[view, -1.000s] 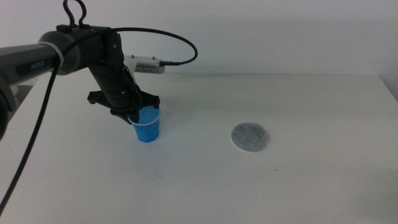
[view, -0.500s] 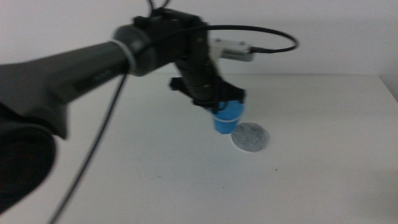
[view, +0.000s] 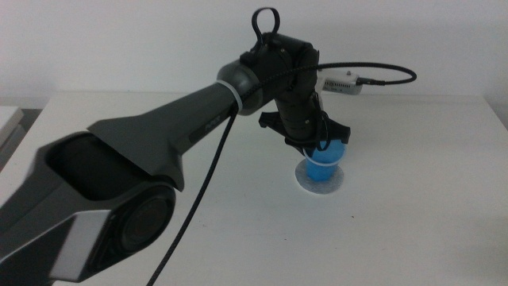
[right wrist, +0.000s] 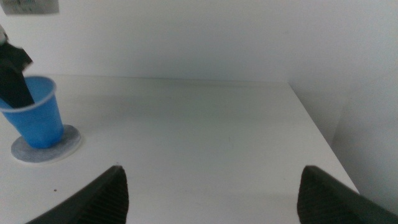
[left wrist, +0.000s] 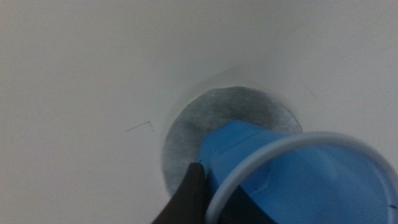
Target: Place an empty cup on a cup mat.
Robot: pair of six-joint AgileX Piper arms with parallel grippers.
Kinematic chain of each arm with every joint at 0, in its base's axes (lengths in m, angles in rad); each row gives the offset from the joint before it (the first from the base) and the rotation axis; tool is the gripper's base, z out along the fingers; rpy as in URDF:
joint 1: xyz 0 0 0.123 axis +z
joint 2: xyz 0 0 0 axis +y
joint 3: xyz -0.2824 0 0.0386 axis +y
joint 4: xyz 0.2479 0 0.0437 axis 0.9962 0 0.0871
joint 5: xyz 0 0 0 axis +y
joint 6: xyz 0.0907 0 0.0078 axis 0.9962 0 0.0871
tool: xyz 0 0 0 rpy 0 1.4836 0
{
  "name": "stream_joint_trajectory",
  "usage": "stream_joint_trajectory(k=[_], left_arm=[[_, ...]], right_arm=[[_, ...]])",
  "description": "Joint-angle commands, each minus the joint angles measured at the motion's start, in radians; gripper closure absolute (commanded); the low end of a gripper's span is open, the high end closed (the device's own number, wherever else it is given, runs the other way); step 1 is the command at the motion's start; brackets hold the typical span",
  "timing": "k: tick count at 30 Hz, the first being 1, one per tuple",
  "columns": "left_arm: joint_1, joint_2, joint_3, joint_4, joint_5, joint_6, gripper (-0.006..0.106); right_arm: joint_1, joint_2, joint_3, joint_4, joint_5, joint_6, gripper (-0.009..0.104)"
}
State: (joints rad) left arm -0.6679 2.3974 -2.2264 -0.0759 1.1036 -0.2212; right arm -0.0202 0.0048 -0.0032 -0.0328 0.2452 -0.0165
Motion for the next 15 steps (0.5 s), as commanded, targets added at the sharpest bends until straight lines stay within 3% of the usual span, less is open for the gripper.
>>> stream_joint_trajectory(k=[1,5,8,11,15], left_arm=[[-0.003,0.014,-0.023,-0.028,0.005,-0.013,0.102],[-0.003,0.027,-0.023,-0.036,0.007,-0.013,0.102],[-0.003,0.027,-0.028,-0.045,0.007,-0.013,0.095],[0.0,0.027,-0.03,-0.05,0.02,-0.001,0.078],[0.009,0.025,-0.03,-0.037,0.042,0.045,0.042]], right_arm=[[0.002,-0.005,0.003,-0.005,-0.006,-0.004,0.002],[0.002,-0.005,0.003,-0.005,-0.006,-0.004,0.002],[0.002,-0.005,0.003,-0.005,-0.006,-0.004,0.002],[0.002,-0.005,0.003,-0.005,-0.006,-0.004,0.002],[0.002,-0.005,0.003,-0.005,-0.006,-0.004,0.002]])
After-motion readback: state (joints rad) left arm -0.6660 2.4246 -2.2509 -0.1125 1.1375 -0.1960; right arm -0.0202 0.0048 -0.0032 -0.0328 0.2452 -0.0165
